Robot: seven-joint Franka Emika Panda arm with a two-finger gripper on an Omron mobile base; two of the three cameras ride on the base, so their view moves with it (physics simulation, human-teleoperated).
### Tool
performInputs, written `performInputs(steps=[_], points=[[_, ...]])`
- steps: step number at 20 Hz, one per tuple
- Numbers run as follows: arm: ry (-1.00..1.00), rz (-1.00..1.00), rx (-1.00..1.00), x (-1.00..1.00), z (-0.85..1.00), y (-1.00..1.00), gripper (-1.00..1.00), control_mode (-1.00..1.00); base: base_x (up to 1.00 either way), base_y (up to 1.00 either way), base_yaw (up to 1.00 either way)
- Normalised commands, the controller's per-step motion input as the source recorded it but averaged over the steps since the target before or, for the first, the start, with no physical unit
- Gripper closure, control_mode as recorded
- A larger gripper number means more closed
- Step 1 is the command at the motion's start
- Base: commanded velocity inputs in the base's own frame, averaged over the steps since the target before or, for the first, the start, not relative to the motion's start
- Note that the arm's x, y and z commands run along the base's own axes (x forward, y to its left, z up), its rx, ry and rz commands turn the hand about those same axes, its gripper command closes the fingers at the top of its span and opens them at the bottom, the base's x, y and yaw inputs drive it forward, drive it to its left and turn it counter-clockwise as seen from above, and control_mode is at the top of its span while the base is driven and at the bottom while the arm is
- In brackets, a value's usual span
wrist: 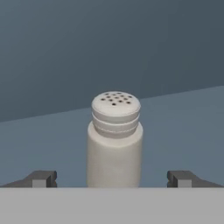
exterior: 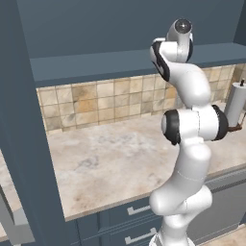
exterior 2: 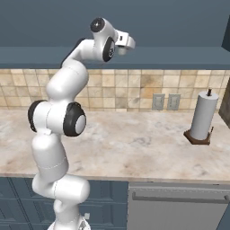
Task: Move the mayonnaise and shaker from the cabinet to the dining counter.
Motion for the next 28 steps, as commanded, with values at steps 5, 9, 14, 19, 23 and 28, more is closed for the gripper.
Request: performInputs(steps=[5,9,14,19,23,28], points=[[0.04,0.0,0.0,0.18,-0.02,-0.05,-1.0,-1.0,0.0,0.0,0.0],[0.03,0.0,0.0,0.2,-0.01,-0.03,-1.0,-1.0,0.0,0.0,0.0],[0.01,0.0,0.0,0.1,0.0,-0.03,1.0,-1.0,0.0,0.0,0.0],[0.0,0.0,0.0,0.0,-0.03,-0.02,1.0,-1.0,0.0,0.0,0.0],[-0.09,0.01,0.0,-0.12,-0.24,0.0,1.0,-1.0,0.0,0.0,0.0],[-0.3,0.09,-0.01,-0.82,-0.18,0.0,1.0,-1.0,0.0,0.0,0.0]])
